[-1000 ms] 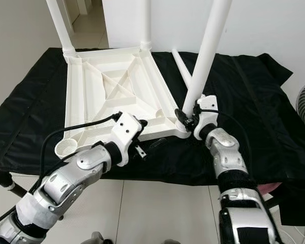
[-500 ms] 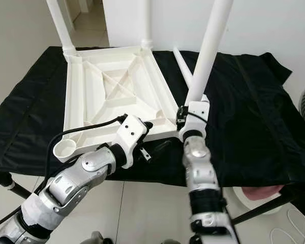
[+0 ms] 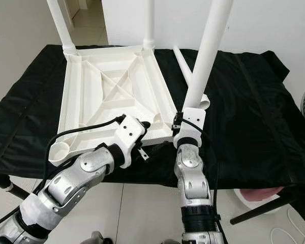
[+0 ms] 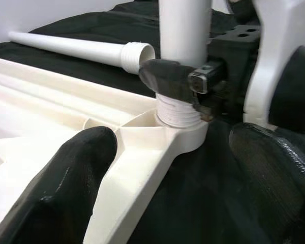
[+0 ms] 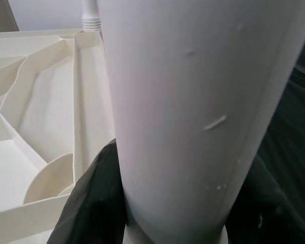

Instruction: Building children table

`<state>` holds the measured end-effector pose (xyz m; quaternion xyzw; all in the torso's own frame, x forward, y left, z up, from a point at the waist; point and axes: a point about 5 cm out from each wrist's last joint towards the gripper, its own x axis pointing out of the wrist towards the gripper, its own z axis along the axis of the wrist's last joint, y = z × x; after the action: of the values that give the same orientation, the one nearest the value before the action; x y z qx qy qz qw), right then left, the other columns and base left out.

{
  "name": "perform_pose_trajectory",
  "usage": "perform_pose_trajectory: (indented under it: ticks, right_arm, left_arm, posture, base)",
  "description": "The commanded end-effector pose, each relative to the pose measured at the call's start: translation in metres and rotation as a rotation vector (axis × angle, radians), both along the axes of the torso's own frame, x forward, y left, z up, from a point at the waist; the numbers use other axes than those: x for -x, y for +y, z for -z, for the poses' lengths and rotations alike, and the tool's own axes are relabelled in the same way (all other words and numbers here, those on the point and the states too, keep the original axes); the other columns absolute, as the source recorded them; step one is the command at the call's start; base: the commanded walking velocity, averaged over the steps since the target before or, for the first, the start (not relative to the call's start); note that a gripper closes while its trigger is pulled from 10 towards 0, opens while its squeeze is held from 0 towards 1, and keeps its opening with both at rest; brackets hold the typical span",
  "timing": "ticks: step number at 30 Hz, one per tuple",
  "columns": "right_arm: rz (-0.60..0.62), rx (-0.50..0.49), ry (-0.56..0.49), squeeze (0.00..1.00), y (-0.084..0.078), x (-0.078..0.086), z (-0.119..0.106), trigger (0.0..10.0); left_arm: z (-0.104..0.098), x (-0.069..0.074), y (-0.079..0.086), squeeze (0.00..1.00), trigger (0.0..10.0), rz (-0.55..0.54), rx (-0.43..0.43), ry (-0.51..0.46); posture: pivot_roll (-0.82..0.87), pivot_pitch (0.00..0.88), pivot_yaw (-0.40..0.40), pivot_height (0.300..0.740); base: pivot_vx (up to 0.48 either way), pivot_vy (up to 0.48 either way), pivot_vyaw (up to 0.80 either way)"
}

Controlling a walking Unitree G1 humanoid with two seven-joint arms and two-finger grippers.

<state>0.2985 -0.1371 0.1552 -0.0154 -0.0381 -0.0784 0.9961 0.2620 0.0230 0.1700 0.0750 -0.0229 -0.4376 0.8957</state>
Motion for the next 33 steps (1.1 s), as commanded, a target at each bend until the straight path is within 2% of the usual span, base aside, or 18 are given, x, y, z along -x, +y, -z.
perform_pose_trajectory:
  ticks: [1,2,8,13,14,18,22,24,25,26,27,28,31,33]
  right_arm:
    - [-0.003,0.015,0.008,0.00,0.001,0.002,0.000,10.0]
    - [-0.038,0.029,0.011,0.00,0.007,0.006,0.000,10.0]
    - [-0.045,0.032,0.014,0.00,0.008,0.007,0.000,10.0]
    - [-0.095,0.024,0.017,0.00,0.013,0.005,0.001,10.0]
    - [-0.134,0.010,0.005,1.00,0.014,0.002,0.001,10.0]
    - [-0.226,-0.008,-0.057,1.00,0.013,-0.005,-0.008,10.0]
    - [-0.245,-0.008,-0.067,1.00,0.012,-0.006,-0.011,10.0]
    - [-0.293,-0.006,-0.072,1.00,0.011,-0.008,-0.013,10.0]
    - [-0.341,0.007,-0.067,0.68,0.009,-0.010,-0.014,10.0]
    - [-0.341,0.007,-0.067,0.68,0.009,-0.010,-0.014,10.0]
    - [-0.400,0.018,-0.060,0.00,0.008,-0.012,-0.014,10.0]
    - [-0.453,0.035,-0.052,0.00,0.005,-0.013,-0.014,10.0]
    - [-0.495,0.046,-0.039,0.00,0.002,-0.014,-0.013,10.0]
    - [-0.556,0.073,-0.024,0.00,-0.009,-0.018,-0.011,10.0]
  left_arm:
    - [0.004,0.005,-0.002,0.00,10.0,0.142,-0.022,0.015]
    - [0.004,0.005,0.000,0.00,10.0,0.137,-0.024,0.007]
    - [0.004,0.004,0.000,0.00,10.0,0.135,-0.025,0.002]
    - [0.003,0.001,0.002,0.00,10.0,0.120,-0.023,-0.005]
    - [0.003,-0.001,0.002,0.00,10.0,0.113,-0.020,-0.010]
    - [0.001,-0.003,0.001,0.00,10.0,0.109,-0.015,-0.023]
    - [0.001,-0.004,0.000,0.00,10.0,0.109,-0.016,-0.027]
    - [0.000,-0.004,0.001,0.00,10.0,0.108,-0.016,-0.030]
    - [0.000,-0.004,0.001,0.00,10.0,0.107,-0.015,-0.032]
    - [0.000,-0.004,0.001,0.00,10.0,0.107,-0.015,-0.032]
    - [0.000,-0.003,0.001,0.00,10.0,0.107,-0.014,-0.034]
    - [0.000,-0.002,0.000,0.00,10.0,0.109,-0.013,-0.033]
    - [0.001,-0.001,0.000,0.00,10.0,0.113,-0.013,-0.033]
    - [0.004,0.002,0.001,0.00,10.0,0.125,-0.014,-0.025]
  posture:
    - [-0.14,0.037,0.028,0.740]
    - [-0.14,0.043,0.030,0.740]
    - [-0.14,0.043,0.030,0.740]
    - [-0.15,0.041,0.036,0.740]
    - [-0.15,0.041,0.036,0.740]
    - [-0.15,0.032,0.041,0.740]
    - [-0.14,0.032,0.042,0.740]
    - [-0.14,0.031,0.042,0.740]
    - [-0.14,0.032,0.041,0.740]
    - [-0.14,0.032,0.041,0.740]
    - [-0.13,0.032,0.041,0.740]
    - [-0.13,0.032,0.041,0.740]
    - [-0.13,0.031,0.040,0.740]
    - [-0.13,0.031,0.040,0.740]
  base:
    - [0.000,0.000,0.00]
    - [0.000,0.000,0.00]
    - [0.000,0.000,0.00]
    - [0.000,0.000,0.00]
    - [0.000,0.000,0.00]
    - [0.000,0.000,0.00]
    - [0.000,0.000,0.00]
    - [0.000,0.000,0.00]
    - [0.000,0.000,0.00]
    - [0.000,0.000,0.00]
    - [0.000,0.000,0.00]
    - [0.000,0.000,0.00]
    - [0.000,0.000,0.00]
    - [0.000,0.000,0.00]
